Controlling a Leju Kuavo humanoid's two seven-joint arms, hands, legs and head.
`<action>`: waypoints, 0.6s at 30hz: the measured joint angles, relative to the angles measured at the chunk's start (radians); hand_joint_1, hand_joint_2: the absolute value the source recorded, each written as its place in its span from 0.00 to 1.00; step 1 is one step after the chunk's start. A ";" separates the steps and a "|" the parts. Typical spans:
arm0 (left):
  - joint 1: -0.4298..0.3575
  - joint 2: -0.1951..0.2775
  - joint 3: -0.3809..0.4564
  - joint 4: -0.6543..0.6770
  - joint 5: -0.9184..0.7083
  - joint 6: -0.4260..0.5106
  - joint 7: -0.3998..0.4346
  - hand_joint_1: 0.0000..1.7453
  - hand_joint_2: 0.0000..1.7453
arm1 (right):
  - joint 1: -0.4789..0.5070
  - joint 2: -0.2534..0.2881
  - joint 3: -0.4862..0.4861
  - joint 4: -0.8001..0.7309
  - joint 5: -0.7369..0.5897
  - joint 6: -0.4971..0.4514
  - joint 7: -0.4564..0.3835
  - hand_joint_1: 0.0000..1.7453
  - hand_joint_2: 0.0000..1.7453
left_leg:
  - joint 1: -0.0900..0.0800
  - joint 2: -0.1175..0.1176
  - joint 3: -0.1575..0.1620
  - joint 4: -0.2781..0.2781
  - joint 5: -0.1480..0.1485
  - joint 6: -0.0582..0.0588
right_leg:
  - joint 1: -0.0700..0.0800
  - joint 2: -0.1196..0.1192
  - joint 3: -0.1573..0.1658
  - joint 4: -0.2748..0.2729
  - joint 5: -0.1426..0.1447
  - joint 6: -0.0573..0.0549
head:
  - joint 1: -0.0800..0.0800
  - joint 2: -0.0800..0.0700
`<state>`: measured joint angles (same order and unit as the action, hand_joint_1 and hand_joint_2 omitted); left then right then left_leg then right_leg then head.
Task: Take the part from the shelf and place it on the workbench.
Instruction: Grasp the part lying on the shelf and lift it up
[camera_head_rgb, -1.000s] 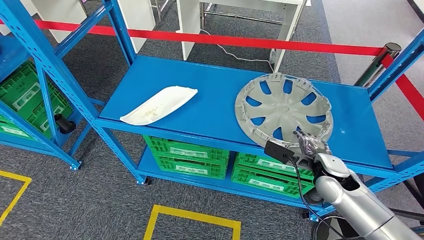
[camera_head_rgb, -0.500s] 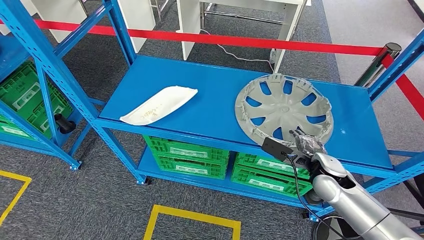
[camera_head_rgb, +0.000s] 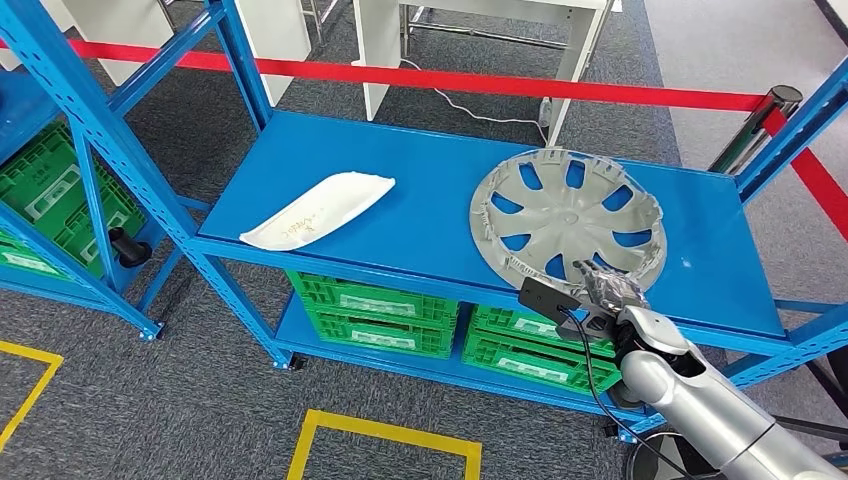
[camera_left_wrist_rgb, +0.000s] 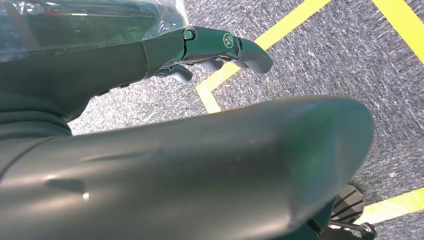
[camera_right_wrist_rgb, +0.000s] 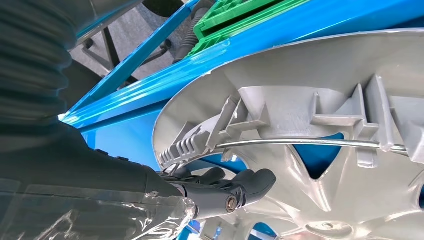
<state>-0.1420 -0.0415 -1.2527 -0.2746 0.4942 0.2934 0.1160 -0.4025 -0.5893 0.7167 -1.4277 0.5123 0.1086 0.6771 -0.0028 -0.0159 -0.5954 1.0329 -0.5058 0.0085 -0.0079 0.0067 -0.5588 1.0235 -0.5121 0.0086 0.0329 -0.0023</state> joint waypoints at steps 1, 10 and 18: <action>0.000 0.000 0.001 0.000 0.000 0.000 0.000 0.00 0.00 | -0.002 0.000 0.002 0.001 0.000 -0.001 0.000 0.00 1.00 | 0.000 0.000 0.000 0.000 0.000 0.000 | 0.000 0.000 0.000 0.000 0.000 0.000 | 0.000 0.000; 0.000 0.000 0.005 0.000 -0.001 0.000 0.000 0.00 0.00 | -0.009 -0.003 0.019 0.007 0.000 -0.010 0.000 0.00 1.00 | 0.000 0.000 0.000 0.000 0.000 0.000 | 0.000 0.000 0.000 0.000 0.000 0.000 | 0.000 0.000; 0.000 0.000 0.005 0.000 -0.001 0.001 0.000 0.00 0.00 | -0.011 -0.003 0.022 0.008 0.000 -0.011 0.000 0.00 1.00 | 0.000 0.000 0.000 0.000 0.000 0.000 | 0.000 0.000 0.000 0.000 0.000 0.000 | 0.000 0.000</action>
<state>-0.1418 -0.0412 -1.2478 -0.2747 0.4936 0.2939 0.1160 -0.4132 -0.5924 0.7385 -1.4195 0.5119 0.0977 0.6771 -0.0027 -0.0159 -0.5953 1.0329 -0.5058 0.0085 -0.0077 0.0068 -0.5588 1.0235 -0.5121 0.0085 0.0329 -0.0023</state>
